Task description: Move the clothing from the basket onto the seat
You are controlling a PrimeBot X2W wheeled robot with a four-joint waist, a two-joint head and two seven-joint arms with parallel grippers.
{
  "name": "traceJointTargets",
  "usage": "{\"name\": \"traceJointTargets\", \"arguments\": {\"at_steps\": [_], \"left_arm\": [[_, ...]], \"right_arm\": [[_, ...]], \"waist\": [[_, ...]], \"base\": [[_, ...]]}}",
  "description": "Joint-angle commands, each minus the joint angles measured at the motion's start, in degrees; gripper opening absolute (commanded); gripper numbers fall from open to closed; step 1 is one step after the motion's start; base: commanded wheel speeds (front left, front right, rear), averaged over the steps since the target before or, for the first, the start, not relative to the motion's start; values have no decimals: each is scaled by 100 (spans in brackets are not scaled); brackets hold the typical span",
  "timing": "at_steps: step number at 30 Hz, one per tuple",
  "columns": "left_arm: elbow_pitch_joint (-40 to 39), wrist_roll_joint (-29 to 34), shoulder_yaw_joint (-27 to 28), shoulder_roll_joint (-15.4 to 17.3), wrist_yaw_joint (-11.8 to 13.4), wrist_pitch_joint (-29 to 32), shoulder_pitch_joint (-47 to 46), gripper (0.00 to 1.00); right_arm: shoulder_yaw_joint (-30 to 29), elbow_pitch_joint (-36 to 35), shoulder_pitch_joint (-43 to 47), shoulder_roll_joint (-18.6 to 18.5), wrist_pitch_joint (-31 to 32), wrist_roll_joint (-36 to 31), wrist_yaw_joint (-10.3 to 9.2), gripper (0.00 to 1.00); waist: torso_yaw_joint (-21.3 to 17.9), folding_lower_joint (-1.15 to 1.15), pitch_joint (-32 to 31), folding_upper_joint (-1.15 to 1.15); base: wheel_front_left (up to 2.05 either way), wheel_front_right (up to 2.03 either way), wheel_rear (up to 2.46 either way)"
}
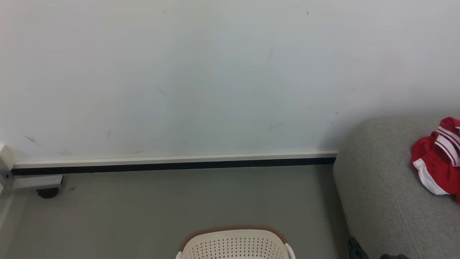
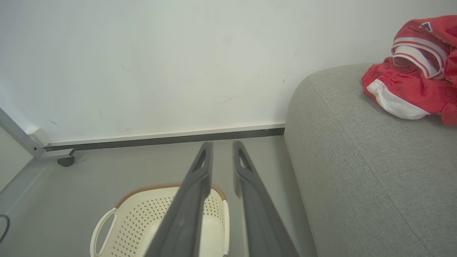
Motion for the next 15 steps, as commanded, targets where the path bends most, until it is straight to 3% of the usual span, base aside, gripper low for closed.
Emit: {"name": "traceJointTargets", "arguments": {"at_steps": [1,15], "left_arm": [[34,-11,6,-6,1,7,9,0],[227,-1398,146,-13,-34,492,-329,0]], "right_arm": [[-1,29,24,0,0,10,0,0],[-141,63,-115,-98,53,1695,0,0]], "waist": [[-1,0,0,0],[-51,0,65,0]], "base": [[0,0,0],[0,0,0]]}}
